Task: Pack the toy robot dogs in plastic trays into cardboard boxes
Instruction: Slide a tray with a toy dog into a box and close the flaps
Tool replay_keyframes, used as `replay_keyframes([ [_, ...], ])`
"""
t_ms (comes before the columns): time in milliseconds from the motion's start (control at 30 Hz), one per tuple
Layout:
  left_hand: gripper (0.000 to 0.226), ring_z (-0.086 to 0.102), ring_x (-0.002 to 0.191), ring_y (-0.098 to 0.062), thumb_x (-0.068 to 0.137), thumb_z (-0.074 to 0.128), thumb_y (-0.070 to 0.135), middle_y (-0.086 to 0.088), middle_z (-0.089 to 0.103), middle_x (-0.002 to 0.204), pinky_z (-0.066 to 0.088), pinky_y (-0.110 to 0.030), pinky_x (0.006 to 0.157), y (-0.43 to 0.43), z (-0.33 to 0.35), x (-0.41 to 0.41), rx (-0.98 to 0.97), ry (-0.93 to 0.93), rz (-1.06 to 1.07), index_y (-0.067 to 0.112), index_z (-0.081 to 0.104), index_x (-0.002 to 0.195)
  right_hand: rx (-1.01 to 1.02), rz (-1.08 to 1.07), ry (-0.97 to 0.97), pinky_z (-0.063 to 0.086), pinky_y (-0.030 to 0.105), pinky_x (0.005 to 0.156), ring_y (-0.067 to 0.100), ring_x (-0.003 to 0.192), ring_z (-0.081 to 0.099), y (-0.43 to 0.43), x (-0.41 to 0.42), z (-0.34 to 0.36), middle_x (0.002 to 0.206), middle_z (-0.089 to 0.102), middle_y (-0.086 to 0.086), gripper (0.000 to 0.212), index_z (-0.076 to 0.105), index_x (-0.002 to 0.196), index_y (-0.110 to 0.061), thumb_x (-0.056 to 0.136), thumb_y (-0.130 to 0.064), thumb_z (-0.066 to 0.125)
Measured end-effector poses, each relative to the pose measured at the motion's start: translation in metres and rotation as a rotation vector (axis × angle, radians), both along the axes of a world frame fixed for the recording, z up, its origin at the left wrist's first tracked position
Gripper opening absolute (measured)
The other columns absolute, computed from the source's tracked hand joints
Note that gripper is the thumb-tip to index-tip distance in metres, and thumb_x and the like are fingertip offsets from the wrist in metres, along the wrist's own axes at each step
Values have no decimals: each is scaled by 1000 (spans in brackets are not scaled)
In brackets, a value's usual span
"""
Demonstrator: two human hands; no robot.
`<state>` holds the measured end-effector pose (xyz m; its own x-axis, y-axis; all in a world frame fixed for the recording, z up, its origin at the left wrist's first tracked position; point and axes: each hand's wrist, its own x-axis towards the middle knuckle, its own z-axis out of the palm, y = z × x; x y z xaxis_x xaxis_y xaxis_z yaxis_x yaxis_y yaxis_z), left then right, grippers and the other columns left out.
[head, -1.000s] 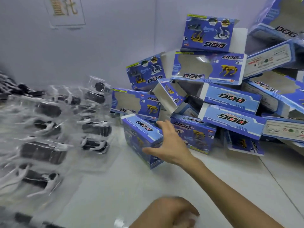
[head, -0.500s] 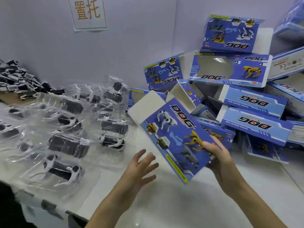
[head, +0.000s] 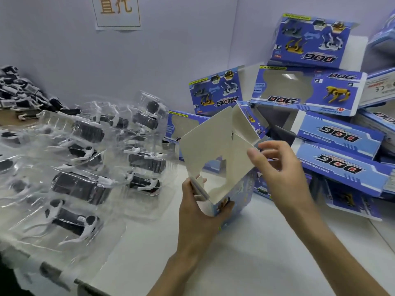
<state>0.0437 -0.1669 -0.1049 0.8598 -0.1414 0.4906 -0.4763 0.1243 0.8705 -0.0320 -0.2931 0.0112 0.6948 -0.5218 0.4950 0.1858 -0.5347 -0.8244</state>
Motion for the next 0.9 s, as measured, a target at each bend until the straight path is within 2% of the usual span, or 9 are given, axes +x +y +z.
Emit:
replay_keyframes([
  [100,80,61,111,-6,55,85,57,22,58,117,52,-21,85,3,-3,6,55,-38,17,42,41,120,-2,-14,43,55,50,73,28,77,64,-11,22,12,84,68,14,33,67,83,-13,92,-45,64],
  [200,84,63,105,-3,51,85,60,23,61,114,53,-19,77,6,-4,12,94,-43,63,43,41,121,42,7,82,51,37,51,22,55,57,-30,29,14,69,67,10,33,69,74,-15,98,-36,61],
  [267,88,65,102,-4,48,87,57,22,63,113,58,-28,76,7,-5,15,77,-6,56,42,42,122,303,120,204,47,29,51,19,59,55,-37,33,10,66,66,7,29,71,81,-11,99,-30,58],
  [333,90,65,98,1,46,86,61,27,63,112,56,-22,73,5,-6,17,120,-16,104,44,41,122,426,143,296,44,25,53,21,63,50,-39,36,6,70,63,10,28,70,85,-7,99,-29,59],
  [433,92,59,99,11,47,83,66,36,56,115,47,-6,73,0,-3,11,182,-60,181,54,34,124,-100,-175,36,41,22,53,15,60,49,-34,27,10,71,62,1,15,65,81,-14,93,-24,68],
  [500,93,58,100,8,49,80,69,37,53,118,49,-10,77,-4,1,8,227,-92,212,58,29,127,-386,-213,-205,42,20,59,12,65,52,-12,10,20,75,60,-5,12,62,84,-22,88,-29,72],
  [633,92,62,97,-14,60,72,65,18,60,119,55,-38,78,-15,13,11,308,-170,313,39,33,139,-484,34,34,47,11,72,1,84,63,24,2,13,90,70,-22,28,73,102,-37,77,-50,74],
  [733,98,62,104,-18,67,60,64,8,58,129,51,-40,83,-21,21,10,366,-219,334,24,29,151,-558,-35,1,46,6,79,-14,86,61,25,18,-4,103,76,-12,31,75,116,-21,85,-21,75],
  [900,87,62,99,-20,84,45,52,0,61,126,42,-32,77,-31,23,10,451,-266,380,12,21,157,-898,-202,-306,50,35,86,15,96,70,21,39,-48,107,76,5,29,74,115,-7,92,1,59],
])
